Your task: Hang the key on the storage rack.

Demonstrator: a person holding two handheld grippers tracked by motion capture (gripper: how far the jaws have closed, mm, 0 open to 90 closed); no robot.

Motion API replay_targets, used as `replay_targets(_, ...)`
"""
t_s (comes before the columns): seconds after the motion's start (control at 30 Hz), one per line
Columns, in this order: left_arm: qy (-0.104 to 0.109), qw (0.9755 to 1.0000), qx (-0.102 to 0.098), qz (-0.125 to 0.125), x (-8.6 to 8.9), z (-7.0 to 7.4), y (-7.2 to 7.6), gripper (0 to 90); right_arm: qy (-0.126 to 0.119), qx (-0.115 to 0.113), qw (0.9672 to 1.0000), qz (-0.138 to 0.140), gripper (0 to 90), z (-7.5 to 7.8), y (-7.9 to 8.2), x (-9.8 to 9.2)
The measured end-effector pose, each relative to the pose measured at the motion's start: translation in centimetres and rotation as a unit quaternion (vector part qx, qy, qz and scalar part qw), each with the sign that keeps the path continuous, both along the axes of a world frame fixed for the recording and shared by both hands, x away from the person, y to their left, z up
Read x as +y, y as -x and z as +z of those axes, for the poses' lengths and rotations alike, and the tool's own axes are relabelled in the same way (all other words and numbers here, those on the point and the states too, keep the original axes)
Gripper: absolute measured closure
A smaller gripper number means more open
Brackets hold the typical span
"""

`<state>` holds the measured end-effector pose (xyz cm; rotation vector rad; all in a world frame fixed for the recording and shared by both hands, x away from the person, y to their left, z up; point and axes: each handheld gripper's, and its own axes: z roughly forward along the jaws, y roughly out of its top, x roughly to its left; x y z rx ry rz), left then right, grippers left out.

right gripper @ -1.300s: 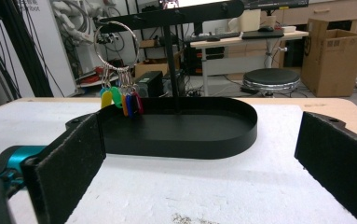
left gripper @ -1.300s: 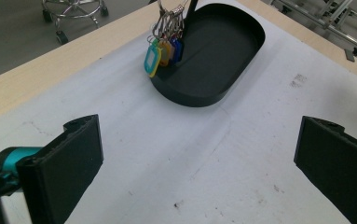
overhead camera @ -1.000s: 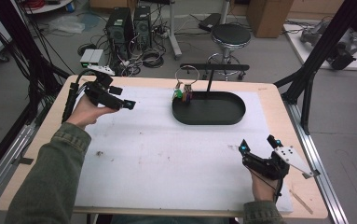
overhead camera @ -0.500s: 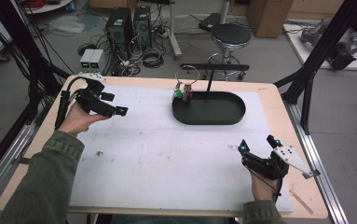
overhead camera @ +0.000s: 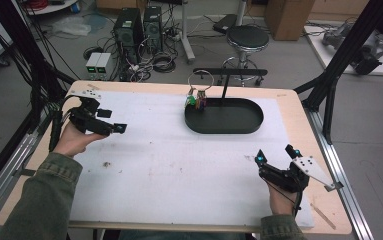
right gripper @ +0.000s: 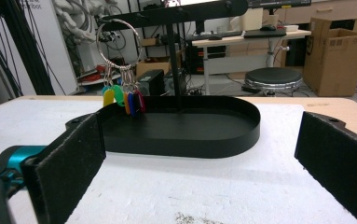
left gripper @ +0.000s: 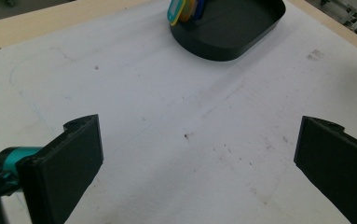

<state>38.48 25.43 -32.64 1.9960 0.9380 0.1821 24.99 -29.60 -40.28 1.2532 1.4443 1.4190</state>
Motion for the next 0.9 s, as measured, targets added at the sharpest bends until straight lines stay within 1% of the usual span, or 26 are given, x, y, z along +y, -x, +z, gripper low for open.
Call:
replay_targets(0.27,0.011,0.9996,0.002,0.024,2.1,-1.1,1.4,1.7,-0.002,0.000,1.0000,-0.002,0.6,0.0,0.0,0.0)
replay_targets(0.47,0.014,0.9989,0.007,0.044,3.3,-2.3,2.3,1.7,0.000,-0.001,1.0000,-0.002,0.6,0.0,0.0,0.0)
replay_targets(0.5,0.016,0.9986,0.007,0.051,3.5,-2.5,2.5,1.7,0.000,-0.001,1.0000,-0.002,0.5,0.0,0.0,0.0)
replay_targets(0.6,0.014,0.9980,0.006,0.061,3.9,-2.9,3.0,1.7,0.000,0.000,1.0000,-0.002,0.6,0.0,0.0,0.0)
replay_targets(0.67,0.009,0.9978,0.005,0.065,4.2,-3.2,3.4,1.7,0.000,0.000,1.0000,-0.002,0.6,0.0,0.0,0.0)
replay_targets(0.7,0.003,0.9976,0.001,0.069,4.3,-3.3,3.6,1.7,0.000,0.000,1.0000,-0.002,0.6,0.0,0.0,0.0)
replay_targets(0.87,0.002,0.9962,0.000,0.087,5.0,-4.0,4.8,1.7,-0.002,0.001,1.0000,-0.003,0.6,0.0,0.0,0.0)
replay_targets(0.9,0.004,0.9955,-0.002,0.094,5.2,-4.2,5.0,1.7,-0.004,0.002,1.0000,-0.004,0.6,0.0,0.0,0.0)
